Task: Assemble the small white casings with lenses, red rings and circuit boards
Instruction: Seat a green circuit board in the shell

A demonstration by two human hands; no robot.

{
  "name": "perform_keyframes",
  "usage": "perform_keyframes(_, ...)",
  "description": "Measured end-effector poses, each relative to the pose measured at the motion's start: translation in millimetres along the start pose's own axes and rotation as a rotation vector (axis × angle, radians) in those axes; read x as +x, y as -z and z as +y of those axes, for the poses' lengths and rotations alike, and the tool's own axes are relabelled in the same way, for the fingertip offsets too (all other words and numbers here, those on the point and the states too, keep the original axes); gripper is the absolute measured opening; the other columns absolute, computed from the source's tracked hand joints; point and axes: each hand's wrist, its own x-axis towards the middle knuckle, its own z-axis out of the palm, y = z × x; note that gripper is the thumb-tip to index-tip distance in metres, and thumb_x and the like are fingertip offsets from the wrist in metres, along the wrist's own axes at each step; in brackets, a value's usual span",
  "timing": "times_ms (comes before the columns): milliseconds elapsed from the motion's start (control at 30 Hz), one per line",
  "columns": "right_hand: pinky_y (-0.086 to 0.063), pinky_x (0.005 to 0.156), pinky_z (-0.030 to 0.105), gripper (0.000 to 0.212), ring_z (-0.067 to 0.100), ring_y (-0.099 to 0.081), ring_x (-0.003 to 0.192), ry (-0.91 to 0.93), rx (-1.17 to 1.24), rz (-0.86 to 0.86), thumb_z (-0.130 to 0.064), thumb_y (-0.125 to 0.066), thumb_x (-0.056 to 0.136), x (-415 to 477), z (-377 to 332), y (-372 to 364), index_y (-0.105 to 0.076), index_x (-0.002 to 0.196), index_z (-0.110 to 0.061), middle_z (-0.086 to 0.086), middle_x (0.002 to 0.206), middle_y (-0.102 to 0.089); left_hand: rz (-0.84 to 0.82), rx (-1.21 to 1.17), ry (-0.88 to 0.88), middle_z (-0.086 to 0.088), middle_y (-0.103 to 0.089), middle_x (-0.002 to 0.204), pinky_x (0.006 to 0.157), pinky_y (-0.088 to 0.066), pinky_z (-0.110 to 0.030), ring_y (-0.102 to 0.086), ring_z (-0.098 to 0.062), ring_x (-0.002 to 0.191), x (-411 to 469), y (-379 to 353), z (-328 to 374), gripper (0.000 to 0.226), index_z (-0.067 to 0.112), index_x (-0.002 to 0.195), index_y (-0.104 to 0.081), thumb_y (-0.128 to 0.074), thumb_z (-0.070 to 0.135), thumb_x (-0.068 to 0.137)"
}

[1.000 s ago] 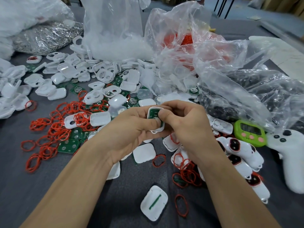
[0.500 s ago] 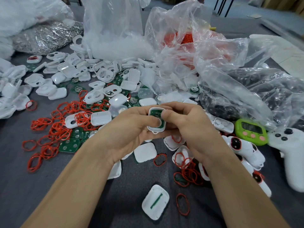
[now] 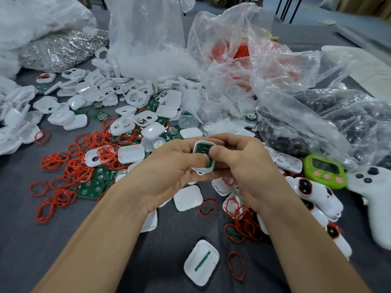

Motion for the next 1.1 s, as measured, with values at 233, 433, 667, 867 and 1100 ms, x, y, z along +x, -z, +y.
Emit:
perform_keyframes(233, -0.044, 0.04, 0.012, 0.02, 0.008, -0.067, 0.053, 0.011, -0.019, 0.021, 0.005, -0.063, 0.094, 0, 1, -2, -0.077, 0.1, -0.007, 0.005, 0.073, -0.076, -0.002, -0.011, 0.0, -0.025, -0.071, 0.12, 0.088, -0.062, -0.037, -0.074, -0.029, 0.1, 0, 1, 0, 0.036, -0.005, 0.126, -0.063, -0.044, -0.015, 0.097)
perform_keyframes(433, -0.054, 0.052, 0.02, 0.026, 0.015, -0.074, 0.066, 0.009, -0.055, 0.039, 0.003, -0.065, 0.09, -1, 0, -3, -0.08, 0.087, -0.017, 0.006, 0.079, -0.079, -0.011, 0.005, -0.007, -0.029, -0.068, 0.123, 0.086, -0.062, -0.036, -0.074, -0.031, 0.1, 0, 2, -1, 0.037, -0.005, 0.124, -0.066, -0.045, -0.017, 0.095)
perform_keyframes(667, -0.064, 0.076, 0.043, 0.025, 0.028, -0.078, 0.078, 0.004, -0.065, 0.202, -0.014, -0.075, 0.062, 3, 12, -10, -0.082, 0.084, -0.019, 0.007, 0.08, -0.08, 0.012, 0.056, -0.014, -0.031, -0.068, 0.12, 0.095, -0.059, -0.047, -0.073, -0.031, 0.099, 0, 3, -5, 0.042, 0.001, 0.107, -0.074, -0.043, -0.024, 0.091)
perform_keyframes(867, -0.055, 0.055, 0.025, 0.021, 0.019, -0.076, 0.07, 0.003, -0.079, 0.184, -0.016, -0.07, 0.065, 2, 11, -13, -0.082, 0.082, -0.023, 0.004, 0.077, -0.079, -0.01, 0.08, -0.025, -0.028, -0.069, 0.122, 0.092, -0.061, -0.04, -0.072, -0.029, 0.105, 4, 3, -6, 0.044, -0.001, 0.116, -0.07, -0.041, -0.023, 0.093)
perform_keyframes(1100, -0.06, 0.061, 0.031, 0.013, 0.022, -0.077, 0.074, -0.005, -0.102, 0.168, -0.005, -0.077, 0.082, -2, 5, -14, -0.079, 0.079, -0.017, 0.006, 0.077, -0.078, -0.028, 0.245, -0.06, -0.019, -0.072, 0.123, 0.096, -0.059, -0.038, -0.07, -0.031, 0.116, 4, 0, -7, 0.044, 0.001, 0.122, -0.07, -0.043, -0.021, 0.094)
